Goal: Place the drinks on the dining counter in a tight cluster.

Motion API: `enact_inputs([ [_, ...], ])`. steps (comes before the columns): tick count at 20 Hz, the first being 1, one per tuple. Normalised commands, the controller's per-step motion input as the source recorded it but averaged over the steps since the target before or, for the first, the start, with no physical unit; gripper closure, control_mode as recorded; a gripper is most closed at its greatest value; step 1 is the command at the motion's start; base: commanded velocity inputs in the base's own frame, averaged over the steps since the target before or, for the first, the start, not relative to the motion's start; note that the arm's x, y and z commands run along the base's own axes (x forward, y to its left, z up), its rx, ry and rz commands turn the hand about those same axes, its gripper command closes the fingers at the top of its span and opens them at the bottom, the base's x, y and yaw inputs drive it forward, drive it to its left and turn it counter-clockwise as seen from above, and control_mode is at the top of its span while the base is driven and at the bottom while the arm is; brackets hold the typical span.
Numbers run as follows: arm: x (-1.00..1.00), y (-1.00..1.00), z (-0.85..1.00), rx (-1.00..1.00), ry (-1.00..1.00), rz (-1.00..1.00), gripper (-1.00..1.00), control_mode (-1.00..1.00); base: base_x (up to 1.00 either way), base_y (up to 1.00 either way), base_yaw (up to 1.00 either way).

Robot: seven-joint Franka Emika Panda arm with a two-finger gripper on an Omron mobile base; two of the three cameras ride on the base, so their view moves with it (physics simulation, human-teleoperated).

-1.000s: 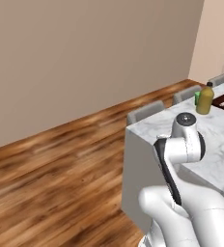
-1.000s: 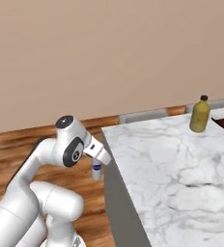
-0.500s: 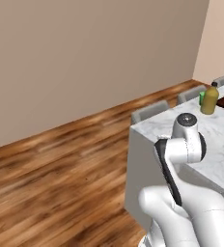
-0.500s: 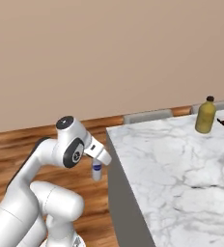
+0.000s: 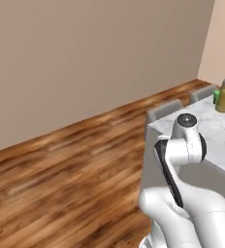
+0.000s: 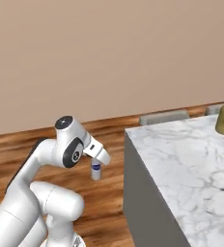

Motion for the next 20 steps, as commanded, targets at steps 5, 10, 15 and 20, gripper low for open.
enact_inputs([
  [5,0.0,0.0,0.0,0.0,0.0,0.0,1.0,1.0,0.62,0.4,-0.39],
  [10,0.0,0.0,0.0,0.0,0.0,0.0,1.0,1.0,0.31,0.72,-0.12],
  [15,0.0,0.0,0.0,0.0,0.0,0.0,1.0,1.0,0.4,0.61,-0.27],
  [20,0.0,0.0,0.0,0.0,0.0,0.0,1.0,1.0,0.54,0.38,-0.52],
])
